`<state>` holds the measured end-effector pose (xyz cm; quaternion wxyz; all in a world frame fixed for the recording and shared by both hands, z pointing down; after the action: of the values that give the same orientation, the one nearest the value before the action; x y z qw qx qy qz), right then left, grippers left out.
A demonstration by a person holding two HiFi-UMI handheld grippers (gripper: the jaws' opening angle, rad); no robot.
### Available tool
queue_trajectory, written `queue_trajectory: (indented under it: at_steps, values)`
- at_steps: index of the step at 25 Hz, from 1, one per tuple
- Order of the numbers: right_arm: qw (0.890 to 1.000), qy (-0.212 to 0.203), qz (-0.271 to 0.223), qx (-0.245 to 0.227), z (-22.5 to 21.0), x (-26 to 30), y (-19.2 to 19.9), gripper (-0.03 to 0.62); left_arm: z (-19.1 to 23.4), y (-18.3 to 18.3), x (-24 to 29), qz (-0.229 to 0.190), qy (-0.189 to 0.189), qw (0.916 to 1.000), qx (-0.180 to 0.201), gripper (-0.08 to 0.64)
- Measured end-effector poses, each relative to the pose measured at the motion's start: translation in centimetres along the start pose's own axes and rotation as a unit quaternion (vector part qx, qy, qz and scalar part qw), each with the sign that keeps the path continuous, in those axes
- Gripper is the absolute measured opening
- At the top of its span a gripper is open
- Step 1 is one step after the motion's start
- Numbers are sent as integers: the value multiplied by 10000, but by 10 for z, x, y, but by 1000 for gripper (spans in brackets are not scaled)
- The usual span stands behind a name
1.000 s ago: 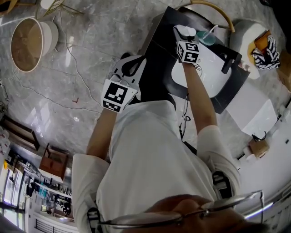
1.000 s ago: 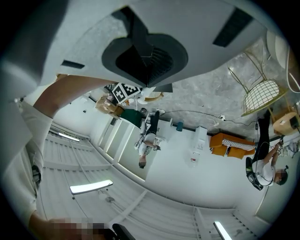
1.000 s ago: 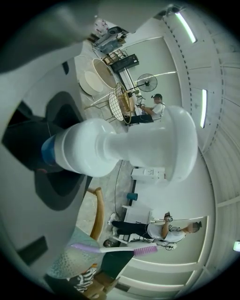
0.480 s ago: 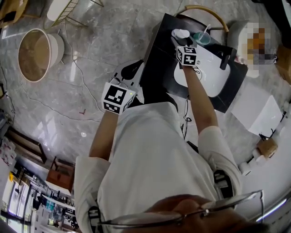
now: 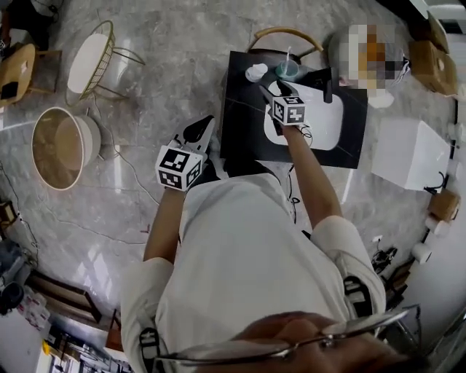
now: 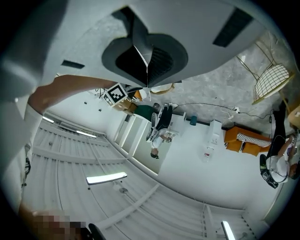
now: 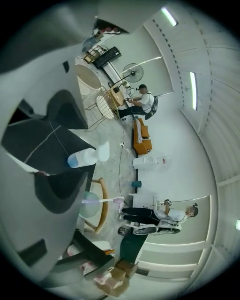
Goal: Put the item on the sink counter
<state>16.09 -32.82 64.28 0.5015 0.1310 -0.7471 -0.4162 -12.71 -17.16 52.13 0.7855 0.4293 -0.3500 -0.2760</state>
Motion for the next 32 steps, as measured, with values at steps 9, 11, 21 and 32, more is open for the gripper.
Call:
queue_trajectory:
  at_steps: [9,11,21,32]
  values:
    - [9949,-445,-652,635,32,-76,-20,214,5,1,13,262,768,9967,77,5]
    - [9930,-524,-860,622,42,-96,-27,192,3,2,18,364,938,9949,125,5]
    - [9845,-129,-1706,375,67,-194,-31,146,-30,2,39,614,1611,9840,447,5]
    - [9716,-498,-2204,706,62,-303,4,14,-112,25,21,305,1434,9883,423,5]
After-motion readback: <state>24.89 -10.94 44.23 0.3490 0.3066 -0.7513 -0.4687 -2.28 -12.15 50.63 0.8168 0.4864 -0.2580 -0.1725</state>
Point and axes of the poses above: the fingertips, and each gripper's own axes: x forward along the fingers, z to its left, y out of its underside, the point moved 10 cm from there along -x, backward along the fingers, and after that the axes turned 5 degrees about -z, right-handed, at the moved point
